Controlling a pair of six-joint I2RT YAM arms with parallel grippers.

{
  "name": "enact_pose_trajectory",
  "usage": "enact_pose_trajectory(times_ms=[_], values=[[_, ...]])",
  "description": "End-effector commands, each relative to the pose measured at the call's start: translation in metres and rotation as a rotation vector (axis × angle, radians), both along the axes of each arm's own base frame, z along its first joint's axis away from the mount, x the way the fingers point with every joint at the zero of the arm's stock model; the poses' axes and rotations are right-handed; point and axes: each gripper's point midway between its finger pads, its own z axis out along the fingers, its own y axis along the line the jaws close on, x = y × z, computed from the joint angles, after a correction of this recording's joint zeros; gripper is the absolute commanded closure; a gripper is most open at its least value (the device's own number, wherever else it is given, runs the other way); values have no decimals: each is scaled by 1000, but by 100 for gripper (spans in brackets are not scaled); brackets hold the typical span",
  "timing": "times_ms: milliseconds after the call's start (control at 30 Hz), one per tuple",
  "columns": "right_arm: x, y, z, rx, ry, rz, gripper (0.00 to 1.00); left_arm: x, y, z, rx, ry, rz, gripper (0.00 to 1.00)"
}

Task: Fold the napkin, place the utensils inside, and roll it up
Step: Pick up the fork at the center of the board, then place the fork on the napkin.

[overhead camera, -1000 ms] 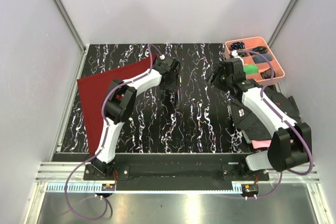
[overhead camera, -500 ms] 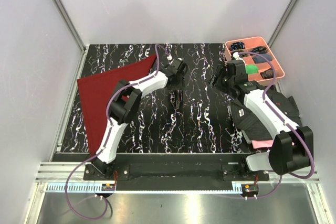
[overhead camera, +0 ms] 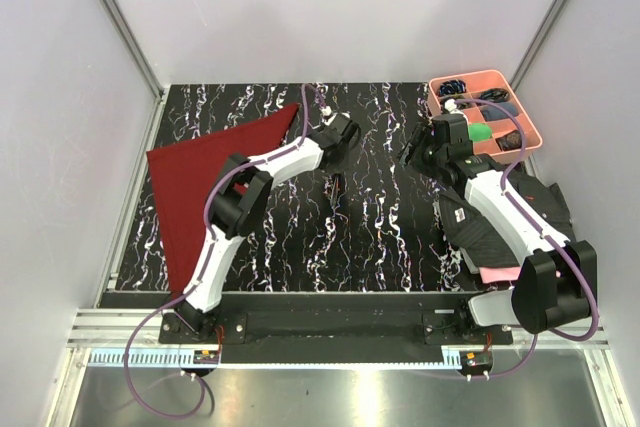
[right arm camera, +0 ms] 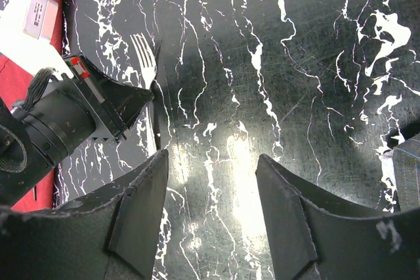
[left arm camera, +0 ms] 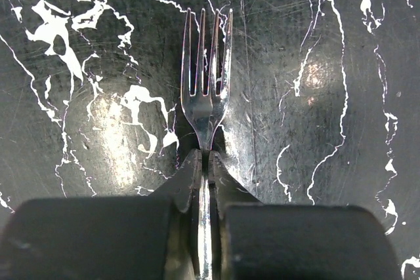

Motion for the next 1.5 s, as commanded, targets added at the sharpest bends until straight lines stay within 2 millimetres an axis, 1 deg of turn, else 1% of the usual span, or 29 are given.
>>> enact_pose_trajectory(times_ms=[0,33,67,100,133,167,200,233,267,300,333,367,400,433,467,500,533,600,633,667,700,767,833,867,900,1033,1133,1233,1467], values=[[3,-1,9,2,-24,7,35,-19,18,-9,77,27,-50,100],[4,-1,9,4,-25,4,35,-17,20,14,71,-19,-78,100],[5,-1,10,7,-26,2,35,-21,31,14,87,-19,-84,100],[5,0,10,8,-25,3,35,-23,37,20,93,-28,-90,100],[6,0,11,9,-27,1,35,-23,44,44,84,-67,-115,100],[7,0,12,12,-29,2,35,-29,61,39,95,-46,-117,100],[7,1,13,13,-33,2,35,-30,69,62,76,-81,-118,100],[8,1,13,13,-35,1,35,-34,80,66,90,-85,-141,100],[8,0,14,14,-38,0,35,-40,103,61,117,-57,-125,100],[9,1,14,15,-42,3,35,-42,115,77,127,-85,-139,100],[10,1,14,12,-42,3,35,-45,127,79,138,-81,-146,100],[10,2,15,13,-45,5,35,-49,152,74,179,-51,-121,100],[11,1,14,15,-46,2,35,-50,164,82,203,-68,-135,100],[10,5,15,28,-42,21,35,-51,176,82,221,-61,-130,100],[10,6,14,30,-40,26,35,-54,196,78,255,-39,-105,100],[11,8,14,38,-41,30,35,-53,205,81,277,-44,-118,100],[11,8,15,39,-42,34,35,-53,220,80,295,-31,-97,100],[11,10,16,44,-44,38,34,-54,233,76,333,-15,-118,100],[11,10,16,47,-45,38,34,-52,241,73,341,-12,-119,100],[12,10,17,46,-47,39,34,-53,242,64,342,12,-138,100],[12,10,19,48,-53,40,34,-51,246,60,352,22,-163,100],[12,10,19,47,-53,41,34,-50,257,47,361,62,-165,100],[10,10,24,48,-65,41,34,-46,265,44,361,71,-163,100],[9,8,23,46,-64,37,34,-44,266,43,354,71,-164,100],[8,7,26,43,-75,32,34,-43,268,42,356,70,-170,100],[6,5,25,37,-76,24,34,-37,278,36,357,81,-169,100],[4,4,26,38,-79,24,34,-36,280,29,333,101,-176,100],[1,3,25,42,-78,17,33,-40,279,21,323,123,-183,100],[0,3,23,41,-74,19,33,-39,288,6,322,160,-143,100]])
